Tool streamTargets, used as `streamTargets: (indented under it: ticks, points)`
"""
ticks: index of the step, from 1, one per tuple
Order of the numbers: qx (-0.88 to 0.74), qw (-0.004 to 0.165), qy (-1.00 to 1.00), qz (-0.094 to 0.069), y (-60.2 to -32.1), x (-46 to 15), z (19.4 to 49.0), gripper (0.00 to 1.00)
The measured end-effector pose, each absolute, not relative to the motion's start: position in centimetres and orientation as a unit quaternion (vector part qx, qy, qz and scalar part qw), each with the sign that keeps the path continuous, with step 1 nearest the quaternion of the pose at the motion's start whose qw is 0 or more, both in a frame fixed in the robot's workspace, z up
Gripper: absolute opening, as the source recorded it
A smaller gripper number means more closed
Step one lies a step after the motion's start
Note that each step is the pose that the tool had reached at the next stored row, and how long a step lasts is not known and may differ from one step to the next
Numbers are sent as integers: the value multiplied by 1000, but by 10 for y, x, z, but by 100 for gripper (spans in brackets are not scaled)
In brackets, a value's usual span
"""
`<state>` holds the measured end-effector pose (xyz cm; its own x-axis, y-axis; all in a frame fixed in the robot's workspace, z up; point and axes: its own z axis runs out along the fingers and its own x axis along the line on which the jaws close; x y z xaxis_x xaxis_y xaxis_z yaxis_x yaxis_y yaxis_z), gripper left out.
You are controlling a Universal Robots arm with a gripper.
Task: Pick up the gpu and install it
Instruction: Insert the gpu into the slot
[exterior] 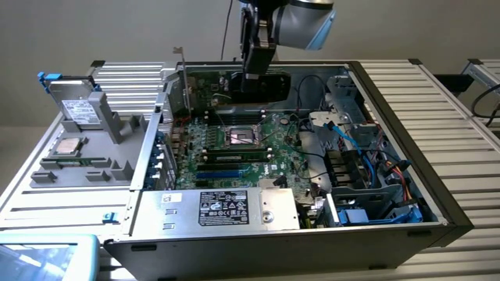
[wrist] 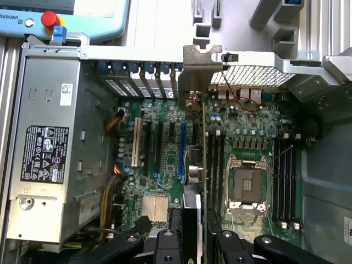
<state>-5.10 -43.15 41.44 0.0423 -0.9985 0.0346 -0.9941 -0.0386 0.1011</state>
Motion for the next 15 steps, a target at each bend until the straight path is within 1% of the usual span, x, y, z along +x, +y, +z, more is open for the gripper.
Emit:
streamTargets:
  ticks: [10, 15]
  points:
    - [720, 48, -692, -20, -431, -67, 411, 28]
    - [720, 47, -692, -17, -431, -69, 404, 28]
